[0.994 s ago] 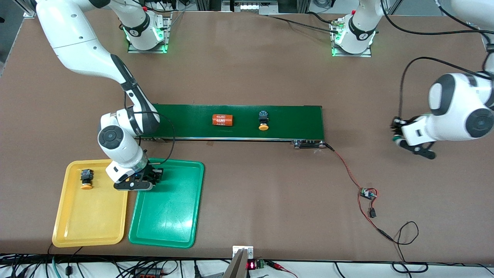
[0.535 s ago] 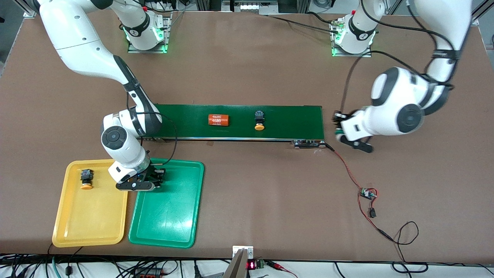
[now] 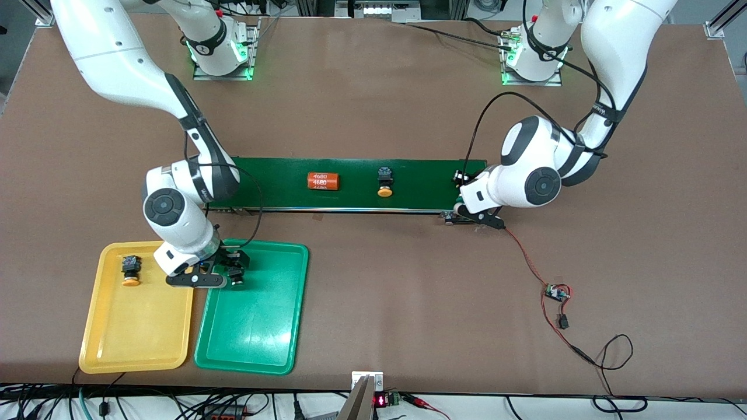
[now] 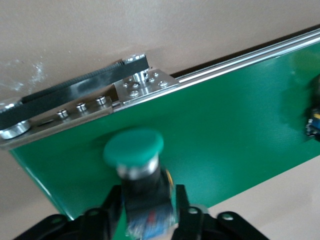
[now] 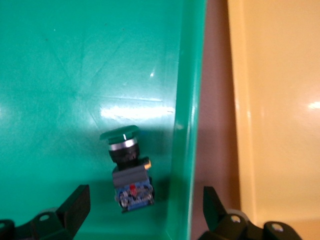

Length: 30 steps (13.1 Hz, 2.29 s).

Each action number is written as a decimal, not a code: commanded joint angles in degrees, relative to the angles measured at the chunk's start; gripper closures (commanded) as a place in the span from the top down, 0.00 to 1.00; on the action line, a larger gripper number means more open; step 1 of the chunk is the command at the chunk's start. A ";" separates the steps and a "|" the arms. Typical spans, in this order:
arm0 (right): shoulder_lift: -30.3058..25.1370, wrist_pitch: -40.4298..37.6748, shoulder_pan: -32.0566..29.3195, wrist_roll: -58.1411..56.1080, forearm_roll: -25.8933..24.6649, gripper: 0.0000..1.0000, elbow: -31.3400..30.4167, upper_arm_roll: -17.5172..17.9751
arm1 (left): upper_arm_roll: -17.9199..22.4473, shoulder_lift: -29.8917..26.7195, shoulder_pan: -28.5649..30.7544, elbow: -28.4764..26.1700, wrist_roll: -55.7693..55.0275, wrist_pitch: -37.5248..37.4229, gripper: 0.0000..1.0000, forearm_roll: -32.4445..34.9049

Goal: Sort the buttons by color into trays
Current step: 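Open the right gripper over the green tray while the left gripper places a button, then move the right gripper to the yellow button on the belt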

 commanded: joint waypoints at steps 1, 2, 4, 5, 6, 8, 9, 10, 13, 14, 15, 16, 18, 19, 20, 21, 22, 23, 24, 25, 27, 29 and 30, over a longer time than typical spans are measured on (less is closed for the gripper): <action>-7.58 -1.76 0.76 1.56 -0.83 1.00 -6.91 -0.75 | 0.04 -2.28 0.47 -0.54 0.82 -0.84 1.00 -1.13; -9.96 -1.85 0.76 1.47 -0.57 1.00 -9.37 -0.66 | 0.04 -3.51 0.73 -0.45 0.56 -2.24 1.00 -1.13; -15.58 -1.76 0.76 2.35 -0.13 1.00 -15.87 -0.22 | 0.04 -8.07 2.30 0.16 0.12 -4.44 1.00 -1.13; -18.04 -1.76 0.50 3.66 -0.13 1.00 -18.60 0.74 | 0.22 -10.88 2.92 0.25 0.12 -4.54 1.00 -1.04; -20.85 -1.76 -0.20 5.93 -0.04 1.00 -22.11 2.92 | 0.65 -13.87 3.28 0.34 0.03 -4.54 1.00 -0.69; -25.34 -1.58 -1.16 9.54 -0.04 1.00 -27.13 6.09 | 5.54 -19.58 3.37 0.34 0.11 -4.54 1.00 -0.16; -27.45 -1.58 -2.30 11.91 0.74 1.00 -29.67 8.80 | 8.89 -22.05 2.93 0.25 0.29 -4.98 1.00 -0.07; -29.12 -1.50 -3.27 14.54 2.49 1.00 -31.61 11.70 | 13.27 -24.25 1.19 0.34 0.20 -6.63 1.00 0.02; -30.72 -1.06 -3.54 20.27 8.99 1.00 -32.43 16.99 | 22.98 -30.75 -5.86 1.13 0.20 -10.68 1.00 7.91; -30.64 -0.36 -3.45 20.37 10.23 1.00 -32.25 17.61 | 23.59 -31.82 -5.77 2.61 0.38 -10.96 1.00 8.01; -30.63 0.95 -3.37 20.37 10.50 1.00 -32.34 18.32 | 23.68 -31.74 -5.25 5.58 0.38 -12.35 1.00 8.28; -30.46 1.84 -3.45 20.37 10.68 1.00 -32.34 19.54 | 23.69 -30.78 -5.24 9.79 0.38 -16.80 1.00 8.28; -29.59 2.11 -2.84 20.63 11.38 1.00 -32.25 21.04 | 23.68 -27.80 -5.51 16.74 0.11 -28.58 1.00 8.89; -28.88 2.46 -2.75 20.55 11.30 1.00 -32.25 22.27 | 23.51 -26.65 -5.33 17.64 0.12 -28.54 1.00 9.24; -28.09 2.72 -2.58 20.54 11.21 1.00 -32.16 23.32 | 22.81 -26.38 -5.77 18.09 0.12 -28.36 1.00 10.55; -27.65 3.16 -1.79 20.54 11.12 1.00 -32.16 24.29 | 21.94 -26.55 -6.12 18.27 0.12 -28.53 1.00 13.78; -27.12 3.60 -1.18 20.54 11.12 1.00 -32.16 24.39 | 20.71 -26.64 -5.95 18.36 0.03 -28.71 1.00 14.51; -26.77 3.86 -0.47 20.54 11.03 1.00 -32.16 24.39 | 20.61 -26.55 -5.69 18.44 0.03 -28.45 1.00 13.91; -25.98 4.39 0.32 20.63 10.68 1.00 -31.99 24.39 | 20.70 -26.55 -5.42 18.53 0.03 -28.45 1.00 13.73; -25.28 5.09 0.93 20.63 10.33 1.00 -31.99 24.39 | 20.78 -26.55 -5.51 18.53 0.03 -28.45 1.00 13.73; -23.52 5.71 2.95 20.63 8.41 1.00 -31.38 24.39 | 20.70 -26.55 -5.51 18.62 -0.06 -28.45 1.00 13.81; -22.12 5.62 3.66 23.60 5.07 1.00 -30.76 24.39 | 20.61 -26.55 -5.42 18.53 0.03 -28.62 1.00 13.82; -21.33 5.28 4.10 24.75 2.18 1.00 -30.15 24.39 | 20.61 -26.55 -5.51 18.53 0.03 -28.62 1.00 13.82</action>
